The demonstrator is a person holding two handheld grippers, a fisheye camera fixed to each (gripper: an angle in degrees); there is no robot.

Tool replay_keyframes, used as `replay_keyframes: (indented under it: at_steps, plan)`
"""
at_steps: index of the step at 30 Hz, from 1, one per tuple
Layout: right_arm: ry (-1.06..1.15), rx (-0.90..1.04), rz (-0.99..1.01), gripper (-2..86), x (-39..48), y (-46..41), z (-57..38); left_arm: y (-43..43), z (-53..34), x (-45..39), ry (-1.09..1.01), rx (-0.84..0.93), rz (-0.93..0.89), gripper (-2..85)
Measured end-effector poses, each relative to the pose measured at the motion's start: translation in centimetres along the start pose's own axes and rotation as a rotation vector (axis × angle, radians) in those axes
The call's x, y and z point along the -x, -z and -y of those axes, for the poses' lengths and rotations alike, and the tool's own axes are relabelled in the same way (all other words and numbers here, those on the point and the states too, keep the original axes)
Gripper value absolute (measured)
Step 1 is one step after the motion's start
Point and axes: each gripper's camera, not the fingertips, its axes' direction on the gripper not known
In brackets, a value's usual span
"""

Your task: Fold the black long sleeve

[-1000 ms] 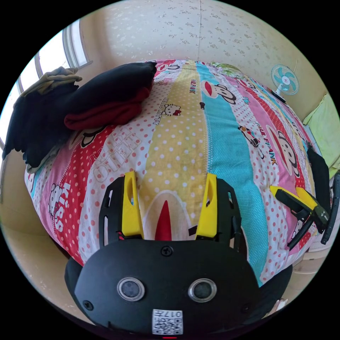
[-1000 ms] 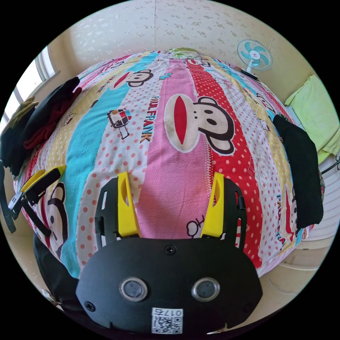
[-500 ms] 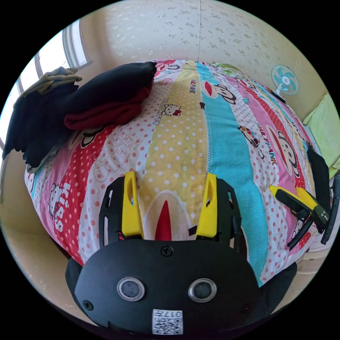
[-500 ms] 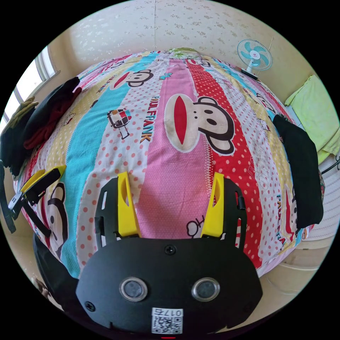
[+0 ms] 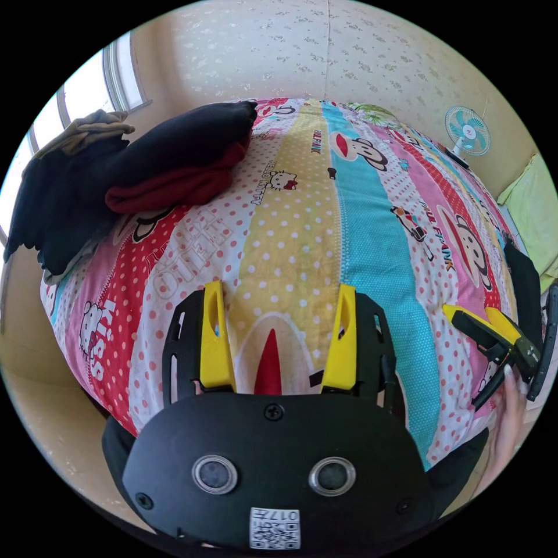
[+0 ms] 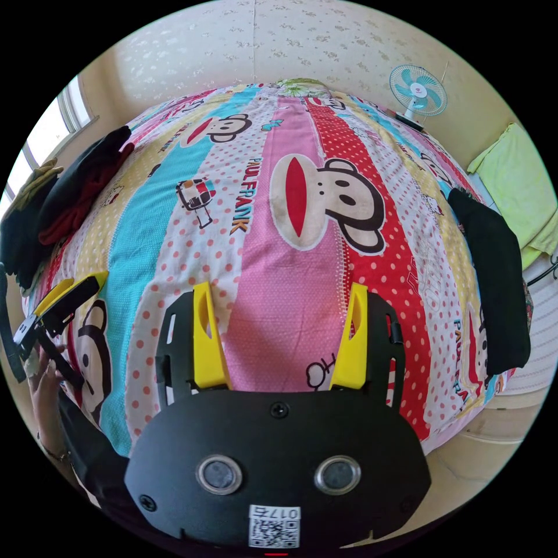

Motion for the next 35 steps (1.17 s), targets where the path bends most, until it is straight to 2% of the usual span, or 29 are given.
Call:
replay_keyframes:
  at_steps: [15,18,19,20,22,25,28,33,35]
  plan:
    - [-0.006,0.04,0.02,29.8,-0.1,0.8,0.8,2.0,-1.0,0.8,-0.006,0.038,-0.013,25.3]
    - [0.019,0.059,0.028,27.7,-0.3,1.6,0.7,2.8,-0.9,1.9,-0.008,0.069,-0.029,22.3]
    - [0.027,0.066,0.033,26.9,-0.4,1.9,0.6,3.7,-1.3,2.8,0.0,0.061,-0.044,17.4]
    - [0.048,0.07,0.048,24.4,-0.5,2.8,0.2,5.1,-2.1,4.2,0.023,0.013,-0.063,9.8]
    - [0.101,0.039,0.086,18.8,-0.6,4.3,-1.0,8.0,-4.2,6.9,0.049,-0.112,-0.089,4.2]
    - [0.216,-0.052,0.136,6.3,0.2,6.7,-4.1,12.9,-7.2,12.3,0.077,-0.232,-0.088,6.2]
    - [0.289,-0.059,0.089,4.0,2.2,6.4,-6.5,17.9,-8.4,19.2,0.183,-0.34,-0.098,6.4]
    - [0.13,-0.104,0.157,2.5,0.6,5.6,-7.5,27.8,-4.8,32.3,0.278,-0.636,-0.105,9.7]
    - [0.116,-0.091,0.194,2.2,-0.2,5.5,-7.2,31.3,-0.1,38.4,0.31,-0.709,0.031,12.5]
